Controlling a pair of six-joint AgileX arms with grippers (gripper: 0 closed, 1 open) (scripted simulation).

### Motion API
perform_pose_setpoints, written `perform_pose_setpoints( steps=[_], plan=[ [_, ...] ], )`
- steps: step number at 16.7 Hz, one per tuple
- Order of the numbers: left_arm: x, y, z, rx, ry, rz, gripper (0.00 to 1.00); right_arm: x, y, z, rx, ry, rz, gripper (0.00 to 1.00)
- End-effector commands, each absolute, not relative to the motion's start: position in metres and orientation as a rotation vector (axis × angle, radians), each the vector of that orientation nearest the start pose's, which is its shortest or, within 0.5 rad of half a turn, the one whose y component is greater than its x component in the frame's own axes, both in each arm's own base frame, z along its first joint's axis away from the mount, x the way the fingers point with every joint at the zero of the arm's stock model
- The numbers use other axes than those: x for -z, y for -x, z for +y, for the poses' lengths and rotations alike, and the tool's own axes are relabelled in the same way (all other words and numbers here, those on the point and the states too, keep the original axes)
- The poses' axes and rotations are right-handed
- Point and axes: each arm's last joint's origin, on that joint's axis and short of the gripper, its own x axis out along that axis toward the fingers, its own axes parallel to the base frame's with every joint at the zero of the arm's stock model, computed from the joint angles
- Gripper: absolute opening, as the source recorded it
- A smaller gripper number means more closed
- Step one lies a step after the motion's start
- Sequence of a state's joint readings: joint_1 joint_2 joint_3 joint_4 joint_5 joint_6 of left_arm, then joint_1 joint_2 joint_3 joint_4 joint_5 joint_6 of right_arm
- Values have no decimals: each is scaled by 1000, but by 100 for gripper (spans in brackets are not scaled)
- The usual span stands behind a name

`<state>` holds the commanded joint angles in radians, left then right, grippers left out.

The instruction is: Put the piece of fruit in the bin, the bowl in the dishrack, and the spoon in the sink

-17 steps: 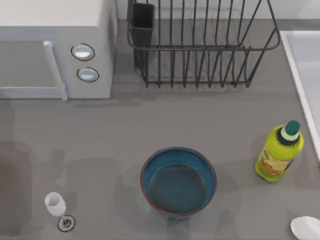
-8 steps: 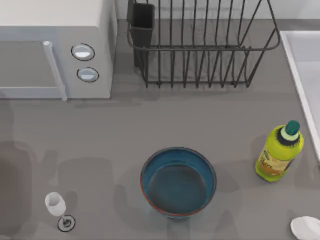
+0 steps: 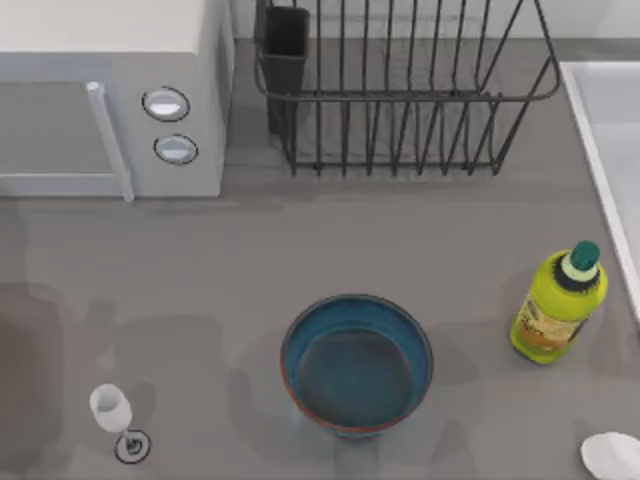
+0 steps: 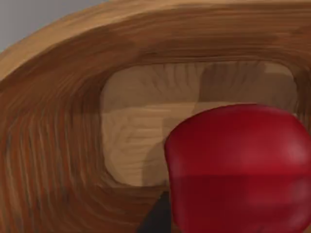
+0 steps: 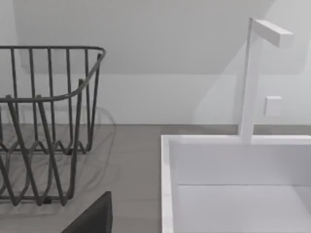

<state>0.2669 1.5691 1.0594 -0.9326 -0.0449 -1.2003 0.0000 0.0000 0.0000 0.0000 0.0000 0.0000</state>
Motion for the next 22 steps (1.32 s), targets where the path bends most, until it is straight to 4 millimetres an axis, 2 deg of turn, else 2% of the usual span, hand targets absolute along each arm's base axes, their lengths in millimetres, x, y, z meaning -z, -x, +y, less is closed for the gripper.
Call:
perform_pose_setpoints(
  steps=[2, 3, 14, 18, 22],
  plan=[
    [-199, -270, 77, -1097, 1126, 1115, 98, -160, -106, -1, 0, 0, 0, 100],
    [-199, -270, 77, -1097, 1126, 1115, 100, -160, -106, -1, 0, 0, 0, 100],
    [-200, -267, 73, -1054, 1109, 1104, 100, -160, -106, -1, 0, 0, 0, 100],
    [-212, -245, 58, -849, 1009, 1018, 100, -160, -106, -1, 0, 0, 0, 100],
    [-224, -198, 36, -558, 807, 828, 100, -160, -106, -1, 0, 0, 0, 100]
  ],
)
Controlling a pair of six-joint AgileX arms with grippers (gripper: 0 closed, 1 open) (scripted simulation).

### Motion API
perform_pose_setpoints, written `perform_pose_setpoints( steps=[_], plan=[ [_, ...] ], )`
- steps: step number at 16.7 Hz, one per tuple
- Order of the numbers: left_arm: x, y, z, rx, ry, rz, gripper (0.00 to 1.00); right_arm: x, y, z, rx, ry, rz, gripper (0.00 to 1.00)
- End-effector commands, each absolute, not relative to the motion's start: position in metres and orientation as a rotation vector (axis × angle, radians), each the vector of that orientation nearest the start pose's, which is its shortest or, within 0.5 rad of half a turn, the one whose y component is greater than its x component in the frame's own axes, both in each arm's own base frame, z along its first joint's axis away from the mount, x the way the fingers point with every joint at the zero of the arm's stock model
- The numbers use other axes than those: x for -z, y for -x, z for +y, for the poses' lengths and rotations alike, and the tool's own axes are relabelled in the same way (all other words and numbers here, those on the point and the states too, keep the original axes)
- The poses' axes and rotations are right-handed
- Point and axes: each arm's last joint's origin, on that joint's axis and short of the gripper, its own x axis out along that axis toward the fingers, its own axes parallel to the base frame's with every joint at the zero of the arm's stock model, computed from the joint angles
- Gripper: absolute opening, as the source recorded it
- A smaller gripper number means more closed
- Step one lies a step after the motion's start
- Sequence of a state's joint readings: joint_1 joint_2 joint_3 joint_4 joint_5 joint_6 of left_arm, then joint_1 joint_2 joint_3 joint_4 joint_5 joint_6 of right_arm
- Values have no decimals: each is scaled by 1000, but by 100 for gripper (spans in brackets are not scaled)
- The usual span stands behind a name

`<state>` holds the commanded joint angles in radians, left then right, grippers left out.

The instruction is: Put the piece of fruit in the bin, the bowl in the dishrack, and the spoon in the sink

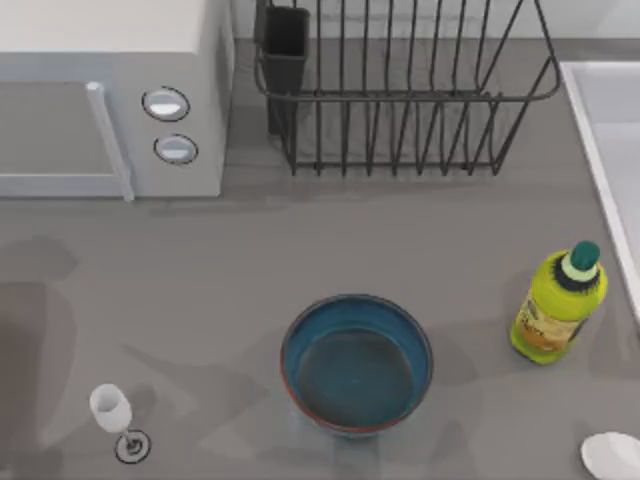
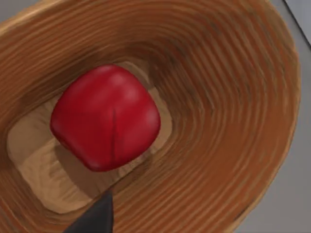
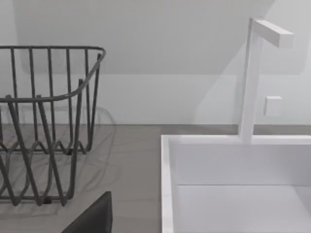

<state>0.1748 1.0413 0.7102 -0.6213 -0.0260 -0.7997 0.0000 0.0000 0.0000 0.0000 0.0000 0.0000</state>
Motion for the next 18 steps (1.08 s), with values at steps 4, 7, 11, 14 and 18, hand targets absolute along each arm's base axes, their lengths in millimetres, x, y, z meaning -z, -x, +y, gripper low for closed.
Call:
perform_pose_setpoints(
  steps=[4, 7, 11, 14, 18],
  plan=[
    [-216, -144, 17, -282, 519, 548, 100, -160, -106, -1, 0, 0, 0, 100],
    [-195, -118, 8, -135, 299, 327, 100, -160, -106, -1, 0, 0, 0, 100],
    [-170, -107, 1, -30, 80, 91, 100, -160, -106, -1, 0, 0, 0, 100],
    [-161, -106, -1, -2, 5, 6, 100, -160, -106, -1, 0, 0, 0, 100],
    [-160, -106, -1, 0, 0, 0, 100, -160, -106, -1, 0, 0, 0, 100]
  ],
)
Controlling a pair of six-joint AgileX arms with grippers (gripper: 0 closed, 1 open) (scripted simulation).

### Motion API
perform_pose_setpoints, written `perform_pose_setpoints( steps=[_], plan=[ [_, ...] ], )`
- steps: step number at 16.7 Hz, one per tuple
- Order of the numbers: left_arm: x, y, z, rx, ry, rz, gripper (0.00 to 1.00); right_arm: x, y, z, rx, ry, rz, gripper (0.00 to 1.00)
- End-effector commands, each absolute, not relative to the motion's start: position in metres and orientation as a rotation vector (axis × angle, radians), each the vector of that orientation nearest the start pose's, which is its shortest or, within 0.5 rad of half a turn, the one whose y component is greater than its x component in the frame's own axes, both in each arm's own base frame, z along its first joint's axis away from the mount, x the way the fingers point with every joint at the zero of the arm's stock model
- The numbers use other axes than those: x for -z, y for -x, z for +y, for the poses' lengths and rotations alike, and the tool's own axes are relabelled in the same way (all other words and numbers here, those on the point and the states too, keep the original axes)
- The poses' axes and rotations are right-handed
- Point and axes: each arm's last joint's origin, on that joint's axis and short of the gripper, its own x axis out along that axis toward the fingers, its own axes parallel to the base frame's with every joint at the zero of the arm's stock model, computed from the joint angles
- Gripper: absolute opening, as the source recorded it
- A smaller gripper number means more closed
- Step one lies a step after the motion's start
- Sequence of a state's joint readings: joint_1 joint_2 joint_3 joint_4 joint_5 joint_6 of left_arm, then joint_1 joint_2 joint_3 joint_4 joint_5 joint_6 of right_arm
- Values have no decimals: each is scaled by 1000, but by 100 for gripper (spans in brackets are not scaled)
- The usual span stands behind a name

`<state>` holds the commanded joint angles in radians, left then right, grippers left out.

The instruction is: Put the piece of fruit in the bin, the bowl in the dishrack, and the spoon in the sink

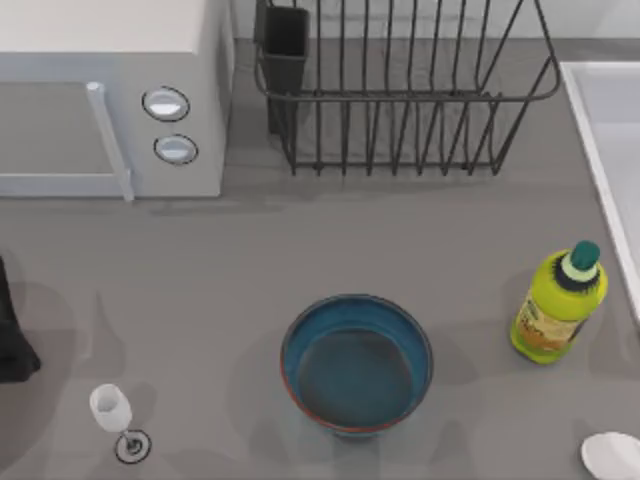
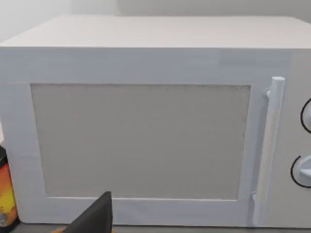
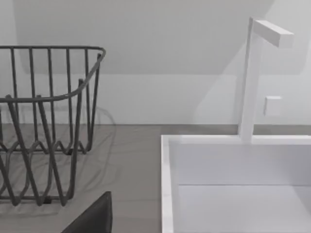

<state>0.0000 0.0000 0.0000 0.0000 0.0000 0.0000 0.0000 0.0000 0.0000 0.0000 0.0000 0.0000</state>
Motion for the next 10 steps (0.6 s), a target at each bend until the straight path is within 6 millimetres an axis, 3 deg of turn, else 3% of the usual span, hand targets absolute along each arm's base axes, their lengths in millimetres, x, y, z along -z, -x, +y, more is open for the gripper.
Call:
perform_pose_setpoints(
  steps=[5, 10],
  plan=[
    [-160, -106, -1, 0, 0, 0, 100, -172, -106, 5, -54, -43, 49, 100],
    [-160, -106, -1, 0, 0, 0, 100, -227, -116, 32, -229, -175, 297, 100]
  ],
)
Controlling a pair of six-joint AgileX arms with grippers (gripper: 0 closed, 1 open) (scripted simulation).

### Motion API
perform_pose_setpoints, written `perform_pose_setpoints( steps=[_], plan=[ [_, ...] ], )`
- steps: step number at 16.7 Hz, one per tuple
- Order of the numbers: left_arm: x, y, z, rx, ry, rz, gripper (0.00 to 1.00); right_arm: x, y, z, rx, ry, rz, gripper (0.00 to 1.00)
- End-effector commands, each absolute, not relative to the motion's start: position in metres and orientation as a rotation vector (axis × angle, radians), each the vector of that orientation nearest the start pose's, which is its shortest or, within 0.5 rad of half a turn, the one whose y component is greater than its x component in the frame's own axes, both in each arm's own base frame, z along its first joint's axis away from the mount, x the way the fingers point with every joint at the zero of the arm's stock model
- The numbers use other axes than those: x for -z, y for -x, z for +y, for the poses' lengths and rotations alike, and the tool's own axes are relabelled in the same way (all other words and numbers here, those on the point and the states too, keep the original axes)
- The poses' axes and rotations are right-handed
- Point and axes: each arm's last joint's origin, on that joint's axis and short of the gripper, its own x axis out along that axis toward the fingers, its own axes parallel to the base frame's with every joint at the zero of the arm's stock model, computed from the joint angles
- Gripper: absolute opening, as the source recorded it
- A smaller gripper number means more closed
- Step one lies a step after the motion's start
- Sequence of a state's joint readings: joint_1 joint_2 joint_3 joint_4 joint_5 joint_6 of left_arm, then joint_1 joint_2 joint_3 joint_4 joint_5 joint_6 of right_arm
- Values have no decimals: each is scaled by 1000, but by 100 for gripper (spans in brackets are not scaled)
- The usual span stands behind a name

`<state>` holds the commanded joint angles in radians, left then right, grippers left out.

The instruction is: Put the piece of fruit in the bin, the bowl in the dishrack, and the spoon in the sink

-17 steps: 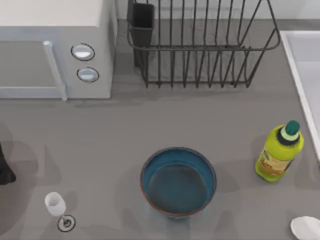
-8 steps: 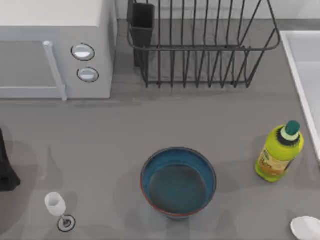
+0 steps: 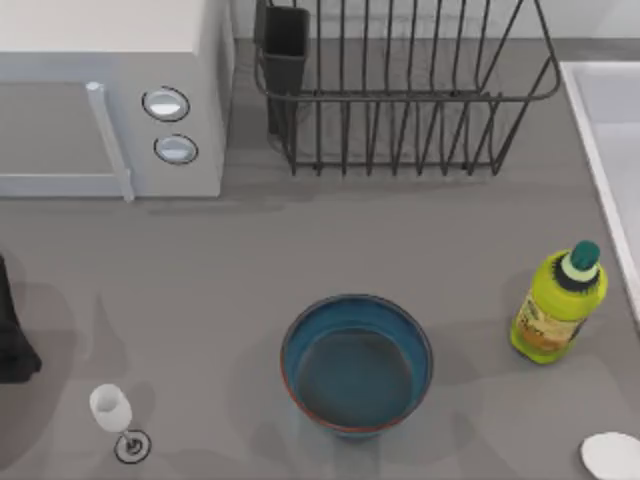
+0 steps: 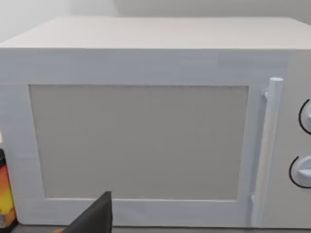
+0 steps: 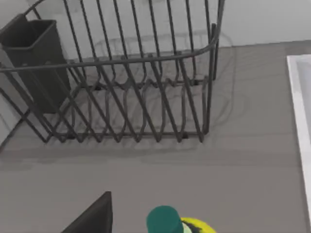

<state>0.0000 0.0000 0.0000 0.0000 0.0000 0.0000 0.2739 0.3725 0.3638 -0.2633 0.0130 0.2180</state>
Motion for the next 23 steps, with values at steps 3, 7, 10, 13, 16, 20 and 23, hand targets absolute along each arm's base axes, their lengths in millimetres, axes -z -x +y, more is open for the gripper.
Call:
perform_pose_setpoints(
  steps=[3, 7, 10, 13, 16, 20, 23],
  plan=[
    [-160, -106, -1, 0, 0, 0, 100, -259, -141, 63, -303, -220, 573, 100],
    [-160, -106, -1, 0, 0, 0, 100, -271, -185, 124, -296, -189, 995, 100],
    [-160, -106, -1, 0, 0, 0, 100, -266, -212, 168, -232, -125, 1238, 100],
    [-160, -106, -1, 0, 0, 0, 100, -253, -236, 205, -149, -56, 1406, 100],
    [-160, -106, -1, 0, 0, 0, 100, -237, -256, 229, -70, 0, 1519, 100],
    [-160, -106, -1, 0, 0, 0, 100, -229, -266, 238, -24, 25, 1571, 100],
    [-160, -106, -1, 0, 0, 0, 100, -229, -266, 238, -24, 25, 1571, 100]
  ],
)
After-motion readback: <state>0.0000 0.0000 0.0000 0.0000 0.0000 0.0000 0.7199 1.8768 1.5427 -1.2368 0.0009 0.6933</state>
